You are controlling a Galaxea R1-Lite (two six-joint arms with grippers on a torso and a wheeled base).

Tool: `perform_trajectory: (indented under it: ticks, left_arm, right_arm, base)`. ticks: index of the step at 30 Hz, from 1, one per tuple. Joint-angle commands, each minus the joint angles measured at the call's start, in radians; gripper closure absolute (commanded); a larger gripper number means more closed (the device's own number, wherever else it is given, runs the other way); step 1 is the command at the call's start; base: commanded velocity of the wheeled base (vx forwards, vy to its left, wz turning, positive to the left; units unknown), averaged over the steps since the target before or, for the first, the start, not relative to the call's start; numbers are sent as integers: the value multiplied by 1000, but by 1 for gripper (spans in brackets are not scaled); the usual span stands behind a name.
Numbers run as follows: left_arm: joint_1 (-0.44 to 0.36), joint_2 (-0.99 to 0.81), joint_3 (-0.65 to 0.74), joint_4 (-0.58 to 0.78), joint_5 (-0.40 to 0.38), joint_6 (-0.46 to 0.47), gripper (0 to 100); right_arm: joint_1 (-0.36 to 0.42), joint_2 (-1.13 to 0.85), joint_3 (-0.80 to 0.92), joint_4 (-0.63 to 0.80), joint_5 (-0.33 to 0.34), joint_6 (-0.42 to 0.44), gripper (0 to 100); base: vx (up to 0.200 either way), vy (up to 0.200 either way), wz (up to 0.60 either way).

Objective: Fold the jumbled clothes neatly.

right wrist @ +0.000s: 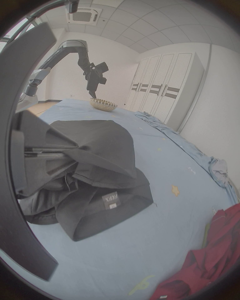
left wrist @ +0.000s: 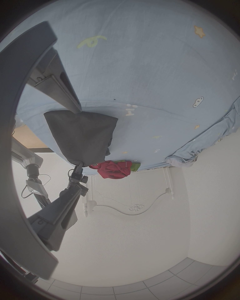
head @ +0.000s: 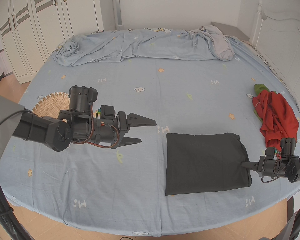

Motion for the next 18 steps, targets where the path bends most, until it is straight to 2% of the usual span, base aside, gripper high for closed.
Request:
perform_trajectory:
  ticks: [1, 5, 12, 15, 16, 18]
  left_arm:
    - [0, -2, 6, 0, 0, -1, 0]
    - [-10, 1, 9, 0, 0, -1, 0]
    - [-22, 11, 6, 0, -22, -1, 0]
    - [-57, 23, -5, -2, -23, 1, 0]
    - [-74, 32, -13, -2, -23, -1, 0]
    - [-88, 40, -19, -2, -23, -1, 0]
  right_arm:
    - [12, 48, -26, -2, -3, 2, 0]
    - [-2, 42, -48, -4, -40, 2, 0]
    - [-82, -62, -68, 4, -37, 10, 0]
    - [-62, -58, -131, 7, -26, 47, 0]
    - [-20, -19, -180, 7, -26, 79, 0]
    - [7, 22, -230, 5, -26, 103, 0]
  base:
    - [0, 0, 0]
    - [0, 0, 0]
    - [0, 0, 0]
    - [0, 0, 0]
    - [0, 0, 0]
    - [0, 0, 0]
